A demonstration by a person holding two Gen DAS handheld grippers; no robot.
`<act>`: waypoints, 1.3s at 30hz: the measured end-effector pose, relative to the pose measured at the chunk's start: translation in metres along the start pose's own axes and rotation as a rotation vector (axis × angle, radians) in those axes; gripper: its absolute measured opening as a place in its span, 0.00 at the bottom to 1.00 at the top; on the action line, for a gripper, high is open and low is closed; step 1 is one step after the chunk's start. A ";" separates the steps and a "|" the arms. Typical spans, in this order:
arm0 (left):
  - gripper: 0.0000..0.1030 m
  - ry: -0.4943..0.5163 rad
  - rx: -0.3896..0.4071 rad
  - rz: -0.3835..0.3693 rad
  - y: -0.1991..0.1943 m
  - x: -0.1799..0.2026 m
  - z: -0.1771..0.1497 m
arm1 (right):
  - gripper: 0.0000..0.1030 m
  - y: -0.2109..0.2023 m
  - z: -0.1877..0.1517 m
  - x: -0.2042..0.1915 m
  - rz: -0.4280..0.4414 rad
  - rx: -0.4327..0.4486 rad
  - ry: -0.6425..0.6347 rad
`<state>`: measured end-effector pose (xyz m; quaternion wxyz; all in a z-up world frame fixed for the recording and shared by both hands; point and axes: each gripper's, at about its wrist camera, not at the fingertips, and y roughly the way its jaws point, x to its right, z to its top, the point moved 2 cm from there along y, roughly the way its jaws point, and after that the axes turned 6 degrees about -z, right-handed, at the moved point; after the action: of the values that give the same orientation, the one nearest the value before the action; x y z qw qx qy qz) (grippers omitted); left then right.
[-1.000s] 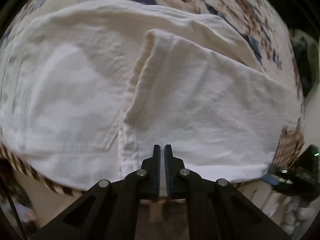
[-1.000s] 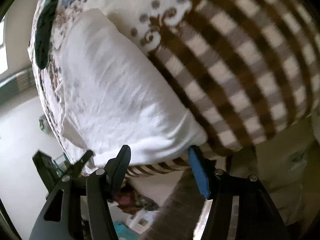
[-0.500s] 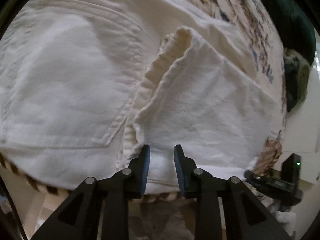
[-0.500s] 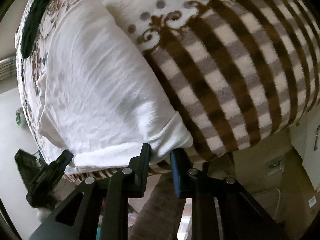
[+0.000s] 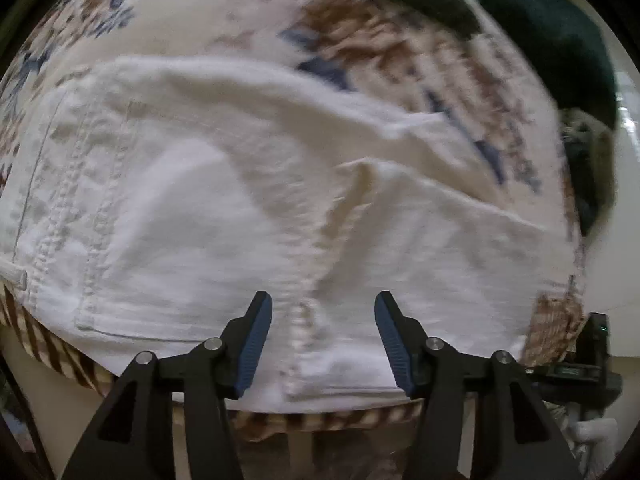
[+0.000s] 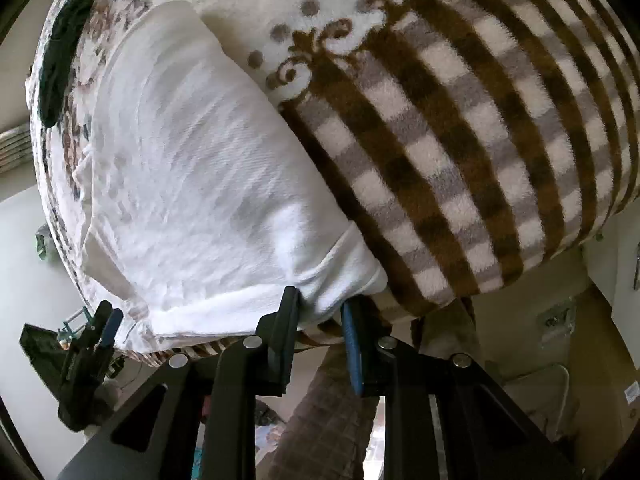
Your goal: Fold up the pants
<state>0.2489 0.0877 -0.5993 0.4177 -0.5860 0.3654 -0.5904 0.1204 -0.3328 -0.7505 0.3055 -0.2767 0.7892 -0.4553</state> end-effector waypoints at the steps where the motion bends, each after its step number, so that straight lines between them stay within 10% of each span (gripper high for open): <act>1: 0.50 -0.009 -0.015 -0.006 0.008 -0.003 0.002 | 0.26 0.001 0.001 0.000 0.001 -0.001 0.001; 9: 0.51 0.074 -0.061 -0.032 0.047 0.016 0.004 | 0.28 0.001 -0.001 0.002 0.004 -0.005 0.008; 11: 0.13 0.138 -0.056 -0.020 0.052 0.032 0.001 | 0.28 0.003 0.000 0.001 0.004 -0.005 0.008; 13: 0.13 0.172 -0.069 -0.002 0.056 0.043 -0.004 | 0.28 0.003 0.001 -0.001 -0.005 -0.002 0.000; 19: 0.09 -0.071 -0.052 -0.084 0.028 0.019 -0.015 | 0.28 0.003 0.000 -0.002 -0.001 -0.007 -0.003; 24: 0.10 -0.086 -0.097 -0.040 0.040 0.013 -0.020 | 0.28 0.006 0.004 -0.004 -0.005 -0.018 -0.009; 30: 0.20 -0.070 -0.110 -0.017 0.036 0.016 -0.010 | 0.30 0.005 0.004 -0.009 -0.028 -0.029 -0.028; 33: 0.27 -0.028 -0.031 0.031 0.010 0.022 -0.012 | 0.48 -0.007 -0.002 -0.022 -0.095 -0.001 -0.095; 37: 0.89 -0.021 0.108 0.057 -0.023 0.014 -0.017 | 0.77 -0.037 -0.012 -0.056 -0.220 0.130 -0.218; 39: 0.92 -0.042 0.186 0.082 -0.039 0.000 -0.021 | 0.84 -0.048 -0.016 -0.078 -0.277 0.203 -0.276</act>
<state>0.2254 0.1012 -0.5641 0.5015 -0.5416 0.3239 -0.5918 0.1678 -0.2886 -0.6839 0.3713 -0.4101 0.6443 -0.5280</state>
